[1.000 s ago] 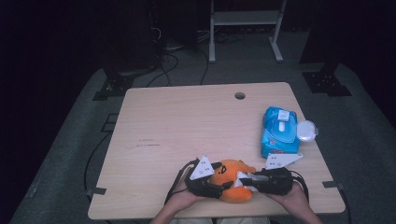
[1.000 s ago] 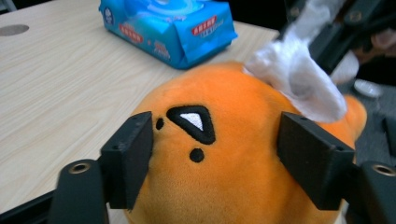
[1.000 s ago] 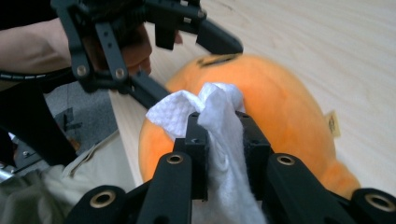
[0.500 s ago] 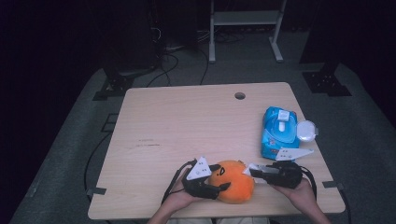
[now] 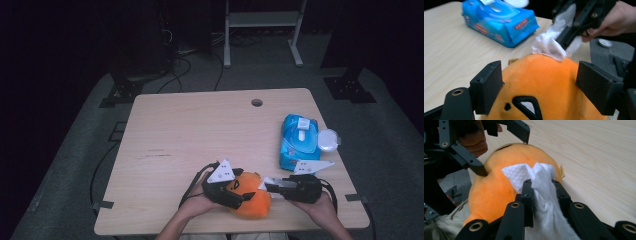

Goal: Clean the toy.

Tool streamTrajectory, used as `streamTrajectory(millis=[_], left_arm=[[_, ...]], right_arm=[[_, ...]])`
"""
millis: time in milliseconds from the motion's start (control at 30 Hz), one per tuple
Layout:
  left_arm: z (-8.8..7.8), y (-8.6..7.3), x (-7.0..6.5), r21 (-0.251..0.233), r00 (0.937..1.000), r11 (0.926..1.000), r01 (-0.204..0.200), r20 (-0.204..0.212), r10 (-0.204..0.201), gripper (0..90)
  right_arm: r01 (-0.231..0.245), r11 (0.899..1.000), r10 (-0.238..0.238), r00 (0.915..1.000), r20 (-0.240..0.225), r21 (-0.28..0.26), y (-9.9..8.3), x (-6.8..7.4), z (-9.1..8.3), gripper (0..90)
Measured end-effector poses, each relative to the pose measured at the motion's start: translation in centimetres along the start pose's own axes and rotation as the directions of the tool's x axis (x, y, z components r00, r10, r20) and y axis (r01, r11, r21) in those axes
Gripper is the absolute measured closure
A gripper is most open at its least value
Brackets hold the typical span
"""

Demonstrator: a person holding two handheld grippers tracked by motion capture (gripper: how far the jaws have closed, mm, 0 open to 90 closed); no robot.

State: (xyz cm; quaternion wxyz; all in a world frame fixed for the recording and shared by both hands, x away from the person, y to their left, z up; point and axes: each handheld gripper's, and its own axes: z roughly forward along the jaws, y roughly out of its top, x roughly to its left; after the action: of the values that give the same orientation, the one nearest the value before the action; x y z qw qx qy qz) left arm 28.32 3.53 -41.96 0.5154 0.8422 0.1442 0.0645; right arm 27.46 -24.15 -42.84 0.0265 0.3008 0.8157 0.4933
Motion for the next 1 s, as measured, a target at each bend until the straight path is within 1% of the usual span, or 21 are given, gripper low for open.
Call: streamTrajectory(millis=[67, 100, 133, 167, 233, 267, 300, 333, 367, 400, 433, 467, 533, 567, 600, 633, 767, 833, 900, 933, 1000], left_arm=[[0.6, -0.1, -0.1, 0.020, 0.9999, 0.9998, 0.005, 0.012, -0.005, 19.6], [0.9, -0.3, -0.2, 0.019, 0.9996, 0.9996, 0.019, 0.021, -0.020, 19.2], [1.3, -0.5, -0.3, 0.023, 0.9995, 0.9993, 0.028, 0.016, -0.028, 19.2], [1.6, -0.7, -0.3, 0.031, 0.9993, 0.9989, 0.036, 0.003, -0.036, 19.4], [1.9, -0.9, -0.5, 0.046, 0.9989, 0.9978, 0.047, -0.001, -0.047, 21.0], [1.9, -1.0, -0.5, 0.065, 0.9993, 0.9972, 0.037, -0.004, -0.036, 23.2], [2.0, -1.0, -0.6, 0.078, 0.9994, 0.9964, 0.034, -0.002, -0.034, 25.9], [2.0, -1.0, -0.7, 0.089, 0.9997, 0.9958, 0.022, -0.010, -0.022, 28.3], [2.0, -0.9, -0.8, 0.105, 0.9997, 0.9945, 0.011, -0.023, -0.009, 32.0], [2.0, -0.8, -0.9, 0.110, 0.9992, 0.9939, -0.001, -0.038, 0.006, 35.7], [2.0, -0.7, -1.1, 0.116, 0.9978, 0.9930, -0.022, -0.060, 0.029, 39.6], [2.0, -0.7, -1.3, 0.114, 0.9964, 0.9931, -0.028, -0.077, 0.037, 42.7], [2.0, -0.7, -1.5, 0.098, 0.9950, 0.9946, -0.033, -0.091, 0.042, 47.2], [1.9, -0.7, -1.6, 0.081, 0.9953, 0.9964, -0.024, -0.092, 0.031, 49.0], [1.8, -0.7, -1.5, 0.067, 0.9954, 0.9976, -0.018, -0.092, 0.025, 49.8], [1.7, -0.7, -1.5, 0.048, 0.9955, 0.9989, -0.002, -0.095, 0.006, 50.4], [1.1, -0.5, -1.3, 0.022, 0.9953, 0.9996, 0.017, -0.096, -0.015, 51.9], [0.9, -0.4, -1.2, 0.010, 0.9951, 0.9997, 0.024, -0.096, -0.023, 52.1], [0.8, -0.3, -1.2, 0.007, 0.9950, 0.9997, 0.024, -0.097, -0.023, 52.3], [0.8, -0.2, -1.3, 0.002, 0.9948, 0.9998, 0.021, -0.100, -0.021, 52.4], [0.7, -0.1, -1.3, 0.001, 0.9948, 0.9998, 0.021, -0.100, -0.021, 52.5]], right_arm=[[-0.001, 1.000, 0.001, 0.9999, 0.012, -0.010, -0.1, -0.2, -0.4, 73.4], [-0.006, 1.000, 0.007, 0.9999, 0.011, -0.010, -0.2, -0.5, -0.7, 72.9], [-0.011, 1.000, 0.011, 0.9998, 0.014, -0.010, -0.2, -0.7, -1.1, 72.5], [-0.016, 1.000, 0.017, 0.9996, 0.021, -0.015, -0.2, -1.0, -1.5, 72.3], [-0.028, 0.999, 0.029, 0.9988, 0.040, -0.029, -0.3, -1.5, -2.5, 72.0], [-0.035, 0.999, 0.037, 0.9980, 0.052, -0.039, -0.4, -1.7, -3.1, 71.5], [-0.041, 0.998, 0.044, 0.9972, 0.060, -0.042, -0.5, -1.9, -3.4, 71.3], [-0.042, 0.998, 0.045, 0.9967, 0.068, -0.042, -0.6, -2.0, -3.6, 71.1], [-0.041, 0.998, 0.044, 0.9959, 0.079, -0.040, -0.8, -2.1, -3.8, 70.7], [-0.041, 0.999, 0.044, 0.9952, 0.087, -0.035, -1.0, -2.2, -3.8, 70.0], [-0.041, 0.999, 0.044, 0.9945, 0.096, -0.025, -1.1, -2.3, -3.8, 69.9], [-0.032, 0.999, 0.034, 0.9935, 0.108, -0.020, -1.2, -2.3, -3.8, 69.2], [-0.016, 1.000, 0.018, 0.9907, 0.135, -0.010, -1.2, -2.3, -3.8, 65.2], [-0.006, 1.000, 0.006, 0.9881, 0.153, -0.002, -1.1, -2.3, -3.8, 62.6], [0.004, 1.000, -0.006, 0.9848, 0.173, 0.011, -1.1, -2.4, -3.7, 62.0], [0.006, 1.000, -0.010, 0.9827, 0.185, 0.019, -1.2, -2.5, -3.7, 60.6], [-0.021, 0.999, 0.015, 0.9779, 0.209, 0.027, -1.7, -3.5, -3.8, 54.5], [-0.041, 0.999, 0.036, 0.9781, 0.205, 0.020, -2.0, -3.9, -3.8, 52.0], [-0.041, 0.999, 0.037, 0.9768, 0.211, 0.011, -2.0, -4.0, -4.0, 50.3], [-0.049, 0.999, 0.048, 0.9774, 0.206, 0.001, -2.0, -4.1, -4.0, 49.6], [-0.046, 0.999, 0.047, 0.9768, 0.209, -0.008, -1.9, -4.1, -4.1, 48.8]])
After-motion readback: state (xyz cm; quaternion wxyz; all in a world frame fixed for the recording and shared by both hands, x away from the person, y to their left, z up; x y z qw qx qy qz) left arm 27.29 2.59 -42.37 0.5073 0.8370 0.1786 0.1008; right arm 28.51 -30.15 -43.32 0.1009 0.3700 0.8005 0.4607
